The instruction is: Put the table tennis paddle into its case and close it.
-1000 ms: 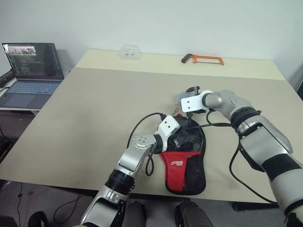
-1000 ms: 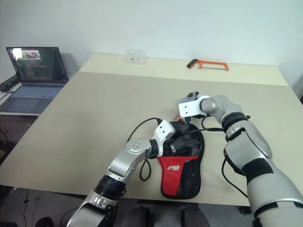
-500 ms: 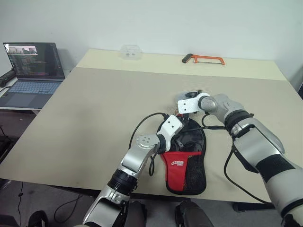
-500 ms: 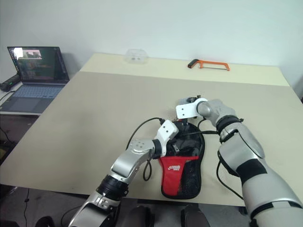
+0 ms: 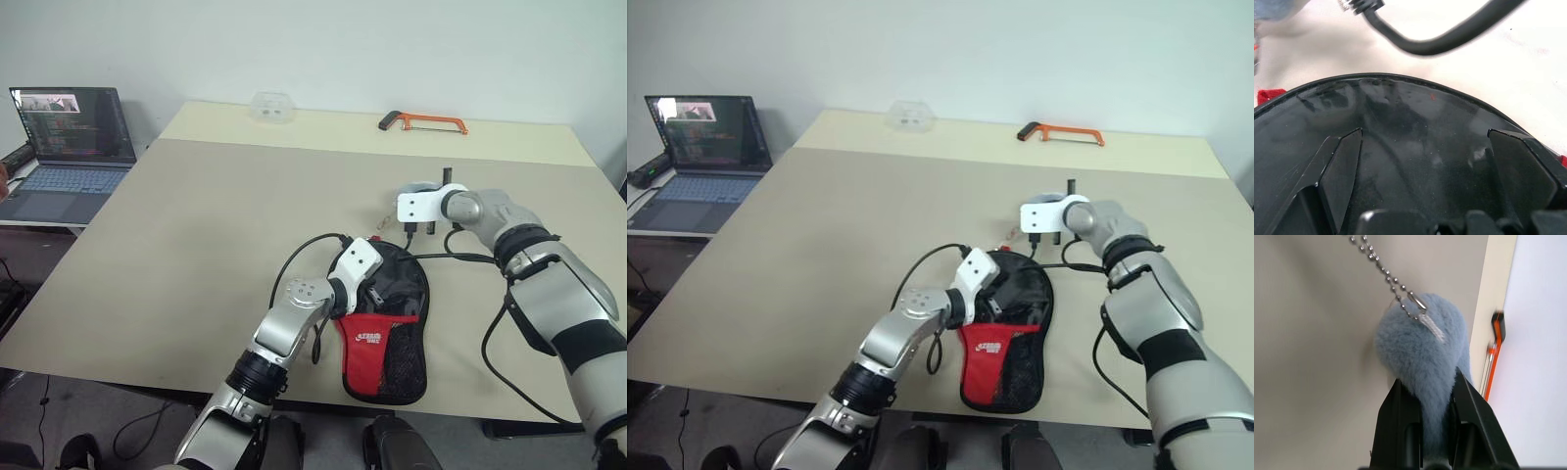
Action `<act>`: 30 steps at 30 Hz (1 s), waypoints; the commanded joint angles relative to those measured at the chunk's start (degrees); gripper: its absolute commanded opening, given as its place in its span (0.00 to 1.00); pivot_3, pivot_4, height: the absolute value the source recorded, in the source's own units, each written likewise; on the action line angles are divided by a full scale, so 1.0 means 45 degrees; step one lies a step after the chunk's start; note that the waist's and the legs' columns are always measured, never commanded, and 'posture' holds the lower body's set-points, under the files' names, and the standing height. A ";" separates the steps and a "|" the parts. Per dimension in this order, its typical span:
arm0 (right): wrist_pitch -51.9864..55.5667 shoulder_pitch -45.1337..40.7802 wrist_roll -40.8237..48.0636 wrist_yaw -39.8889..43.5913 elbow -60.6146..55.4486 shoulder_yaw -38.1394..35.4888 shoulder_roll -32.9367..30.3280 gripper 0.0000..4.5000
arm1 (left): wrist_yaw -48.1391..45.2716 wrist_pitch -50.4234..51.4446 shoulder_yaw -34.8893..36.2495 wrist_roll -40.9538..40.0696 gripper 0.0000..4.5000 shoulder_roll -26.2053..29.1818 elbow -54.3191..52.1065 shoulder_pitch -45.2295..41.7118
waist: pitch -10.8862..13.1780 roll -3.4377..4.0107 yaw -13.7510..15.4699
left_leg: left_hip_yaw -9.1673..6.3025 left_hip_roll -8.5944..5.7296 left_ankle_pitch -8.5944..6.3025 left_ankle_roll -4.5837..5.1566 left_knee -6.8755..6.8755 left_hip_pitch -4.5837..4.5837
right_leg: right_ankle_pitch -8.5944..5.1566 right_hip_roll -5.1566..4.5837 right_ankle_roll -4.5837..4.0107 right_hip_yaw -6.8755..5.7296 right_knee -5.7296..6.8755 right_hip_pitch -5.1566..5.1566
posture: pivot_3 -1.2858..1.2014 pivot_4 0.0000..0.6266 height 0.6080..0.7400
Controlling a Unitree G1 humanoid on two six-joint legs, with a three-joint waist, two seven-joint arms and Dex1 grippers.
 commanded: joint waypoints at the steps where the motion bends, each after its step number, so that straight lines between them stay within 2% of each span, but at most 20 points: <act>1: 0.0105 0.0035 0.0082 -0.0086 -0.0187 -0.0347 -0.1165 0.04 | -0.0105 0.0049 -0.0033 -0.0219 1.00 -0.0203 -0.0070 -0.0302 | 0.0013 0.0018 0.0010 | 0.0001 -0.0003 0.0000 0.0000 0.0001 -0.0004 | 0.0000 -0.0002 0.0000 0.0000 -0.0001 0.0000 | 0.52 0.24 1.00; 10: -0.0648 0.1188 0.0489 0.0716 -0.0596 -0.0736 -0.3357 0.04 | -0.0389 -0.0155 -0.0188 -0.0204 1.00 -0.0240 0.0370 -0.0579 | 0.0027 0.0042 -0.0025 | 0.0016 -0.0005 0.0000 0.0000 -0.0002 -0.0001 | -0.0001 0.0000 0.0001 0.0009 -0.0008 0.0000 | 0.52 0.24 1.00; 20: -0.1289 0.2346 0.1187 0.1854 -0.1601 -0.1504 -0.3994 0.04 | -0.0719 -0.0598 -0.0284 -0.0083 1.00 -0.0390 0.1197 -0.1107 | 0.0026 0.0046 -0.0024 | 0.0014 -0.0005 0.0002 -0.0003 0.0003 0.0004 | -0.0001 0.0001 0.0002 0.0009 -0.0008 0.0007 | 0.52 0.24 1.00; 30: -0.1752 0.3547 0.1376 0.3490 -0.2965 -0.1839 -0.5616 0.04 | -0.0734 -0.0670 -0.0354 -0.0025 1.00 -0.0275 0.1244 -0.0907 | 0.0025 0.0048 0.0050 | -0.0003 -0.0012 0.0002 -0.0002 0.0005 0.0007 | -0.0002 -0.0001 0.0005 0.0005 -0.0025 0.0036 | 0.52 0.24 1.00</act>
